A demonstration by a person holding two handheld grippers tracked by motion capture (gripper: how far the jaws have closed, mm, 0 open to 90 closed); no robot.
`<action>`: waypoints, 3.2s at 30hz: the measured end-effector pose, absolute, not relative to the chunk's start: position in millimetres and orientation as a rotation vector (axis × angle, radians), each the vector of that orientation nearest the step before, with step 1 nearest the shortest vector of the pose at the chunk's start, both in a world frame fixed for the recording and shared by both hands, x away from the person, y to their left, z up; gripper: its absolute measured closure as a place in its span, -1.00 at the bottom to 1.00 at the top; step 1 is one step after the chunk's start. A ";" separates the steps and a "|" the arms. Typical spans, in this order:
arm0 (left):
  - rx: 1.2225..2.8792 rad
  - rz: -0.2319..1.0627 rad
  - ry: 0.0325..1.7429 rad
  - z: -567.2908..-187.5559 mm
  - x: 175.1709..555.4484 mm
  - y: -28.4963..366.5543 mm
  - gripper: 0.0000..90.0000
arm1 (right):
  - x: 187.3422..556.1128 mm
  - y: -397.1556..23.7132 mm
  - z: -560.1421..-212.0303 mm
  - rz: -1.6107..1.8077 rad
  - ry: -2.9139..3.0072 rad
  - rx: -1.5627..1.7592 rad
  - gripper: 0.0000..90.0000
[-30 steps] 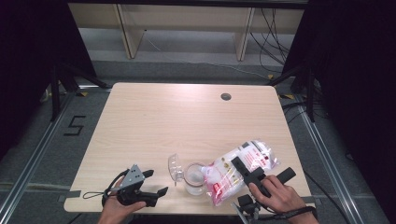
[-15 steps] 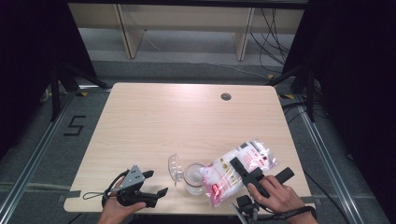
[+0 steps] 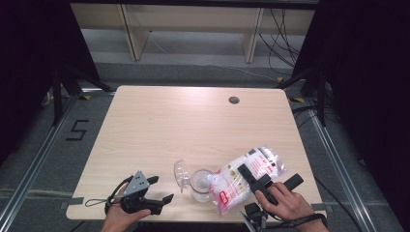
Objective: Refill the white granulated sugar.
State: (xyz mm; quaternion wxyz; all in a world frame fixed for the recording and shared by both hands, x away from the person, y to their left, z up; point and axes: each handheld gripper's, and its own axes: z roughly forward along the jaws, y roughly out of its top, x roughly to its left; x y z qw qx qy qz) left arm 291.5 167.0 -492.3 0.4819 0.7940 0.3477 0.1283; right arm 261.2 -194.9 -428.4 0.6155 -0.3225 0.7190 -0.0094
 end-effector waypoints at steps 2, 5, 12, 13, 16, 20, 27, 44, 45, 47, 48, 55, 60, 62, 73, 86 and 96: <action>1.928 0.302 0.855 -493.0 291.2 166.2 -0.63 | 261.1 -194.4 -428.3 -0.019 1.655 -0.746 0.35; 1.942 0.319 0.831 -492.4 292.4 167.6 -0.63 | 262.3 -192.9 -426.3 -0.024 1.650 -0.767 0.35; 1.929 0.313 0.843 -492.7 291.7 165.6 -0.63 | 262.0 -194.1 -425.3 -0.023 1.643 -0.765 0.36; 1.935 0.317 0.829 -492.6 292.4 166.3 -0.63 | 262.0 -194.1 -425.0 -0.026 1.646 -0.763 0.37; 1.937 0.319 0.828 -492.6 292.7 166.3 -0.63 | 261.6 -194.7 -425.1 -0.025 1.654 -0.745 0.37; 1.941 0.325 0.822 -492.8 292.1 166.6 -0.63 | 262.4 -192.7 -425.0 -0.022 1.643 -0.763 0.38; 1.939 0.329 0.824 -492.7 291.9 167.1 -0.63 | 262.7 -194.9 -425.7 -0.017 1.650 -0.737 0.39; 1.930 0.329 0.859 -493.3 290.7 166.1 -0.62 | 262.4 -191.2 -424.1 -0.025 1.639 -0.761 0.40; 1.937 0.334 0.850 -493.0 290.8 166.5 -0.62 | 261.9 -190.9 -424.8 -0.025 1.646 -0.756 0.40; 1.945 0.342 0.844 -492.8 290.6 166.9 -0.62 | 260.7 -190.9 -425.8 -0.014 1.646 -0.752 0.40; 1.943 0.340 0.848 -492.8 290.4 166.6 -0.62 | 260.8 -189.9 -425.0 -0.021 1.639 -0.775 0.40; 1.935 0.336 0.843 -493.7 290.5 166.1 -0.62 | 259.5 -189.2 -424.7 -0.022 1.642 -0.769 0.40; 1.939 0.339 0.841 -493.7 290.7 166.0 -0.62 | 260.0 -189.5 -425.0 -0.027 1.640 -0.774 0.40; 1.937 0.341 0.843 -494.1 290.8 165.7 -0.62 | 260.3 -189.8 -424.9 -0.026 1.641 -0.772 0.40; 1.943 0.343 0.831 -494.2 291.3 165.5 -0.62 | 259.0 -189.5 -425.8 -0.047 1.653 -0.779 0.41; 1.941 0.330 0.848 -494.8 290.6 164.9 -0.62 | 259.8 -189.1 -426.2 -0.058 1.647 -0.797 0.41; 1.943 0.332 0.846 -494.8 290.6 164.9 -0.62 | 262.4 -189.7 -427.6 -0.014 1.623 -0.821 0.43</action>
